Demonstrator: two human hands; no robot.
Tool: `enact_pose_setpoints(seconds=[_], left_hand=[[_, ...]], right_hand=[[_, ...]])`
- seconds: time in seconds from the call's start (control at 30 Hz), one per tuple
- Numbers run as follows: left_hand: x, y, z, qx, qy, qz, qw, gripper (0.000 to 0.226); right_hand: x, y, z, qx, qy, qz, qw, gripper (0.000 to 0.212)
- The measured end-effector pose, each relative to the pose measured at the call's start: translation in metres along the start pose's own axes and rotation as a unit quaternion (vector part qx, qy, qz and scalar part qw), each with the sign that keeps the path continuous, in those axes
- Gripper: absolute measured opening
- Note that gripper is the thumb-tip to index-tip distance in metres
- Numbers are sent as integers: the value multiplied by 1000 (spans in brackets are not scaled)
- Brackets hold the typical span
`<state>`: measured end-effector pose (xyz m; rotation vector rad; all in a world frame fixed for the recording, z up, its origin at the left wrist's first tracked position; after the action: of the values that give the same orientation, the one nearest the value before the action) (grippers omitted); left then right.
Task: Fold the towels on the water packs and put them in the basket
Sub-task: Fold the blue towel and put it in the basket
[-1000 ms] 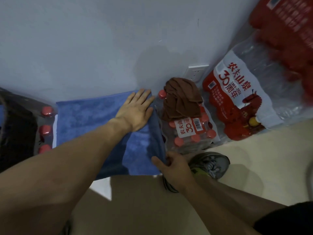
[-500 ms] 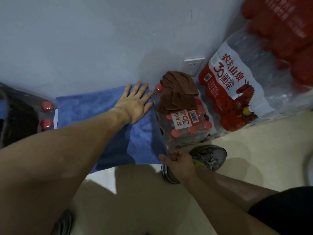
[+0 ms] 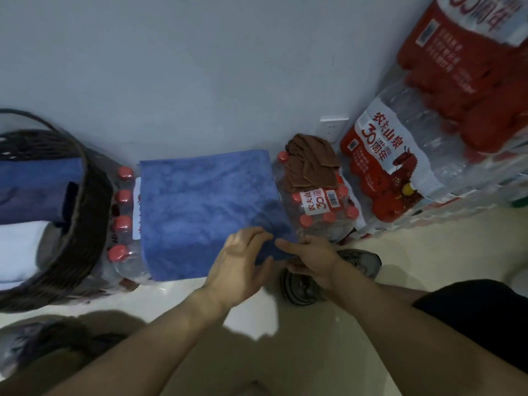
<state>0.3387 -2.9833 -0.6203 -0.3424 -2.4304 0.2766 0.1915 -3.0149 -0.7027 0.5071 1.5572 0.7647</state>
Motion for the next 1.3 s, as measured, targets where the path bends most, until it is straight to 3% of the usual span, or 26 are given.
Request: enact_pose_setpoints(seconds=[0.07, 0.17, 0.27, 0.4, 0.47, 0.53, 0.57, 0.7, 0.83, 0.97, 1.07, 1.13, 1.3], left_hand=[[1, -1, 2, 17, 44, -28, 999, 49], [10, -13, 1, 23, 135, -45, 990, 35], [2, -20, -9, 58, 123, -88, 987, 28], [-14, -29, -13, 39, 178, -134, 974, 27], [-17, -37, -21, 52, 207, -134, 968, 28], [-21, -41, -24, 60, 232, -136, 961, 20], [-24, -42, -25, 60, 243, -142, 958, 17], [-39, -42, -32, 65, 277, -171, 943, 19], [-45, -40, -36, 31, 185, -173, 967, 12], [-47, -30, -38, -53, 104, -125, 985, 28], [-65, -20, -42, -124, -11, -141, 982, 18], [-79, -13, -52, -142, -48, -160, 976, 9], [-111, 12, -90, -140, -91, -221, 961, 14]], right_hand=[[-15, 6, 5, -13, -5, -10, 1000, 34], [-36, 17, 12, -11, -16, -17, 1000, 29], [-54, 27, 11, 30, 5, -19, 999, 21], [-93, 40, 13, 89, 98, -112, 985, 30], [-121, 51, 27, 78, 234, -226, 942, 36], [-134, 59, 51, 39, 396, -322, 859, 40], [-136, 59, 58, 26, 430, -338, 837, 37], [-139, 51, 55, 52, 370, -319, 871, 15], [-134, 43, 40, 58, 301, -331, 893, 3], [-121, 36, 19, 61, 217, -317, 921, 10], [-92, 25, 1, 62, 111, -261, 957, 9], [-70, 17, -4, 52, 57, -222, 972, 11], [-40, 9, -7, 41, 11, -172, 984, 19]])
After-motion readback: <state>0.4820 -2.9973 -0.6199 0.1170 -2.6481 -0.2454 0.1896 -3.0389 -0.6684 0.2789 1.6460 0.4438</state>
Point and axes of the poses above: each hand's wrist, its own y-axis away from the middle knuckle, its own z-axis out of the palm, x = y × z, the point moved 10 cm from there along -y, towards the middle knuckle, and after that the axes turned 2 degrees about x, right-handed, at the moved point
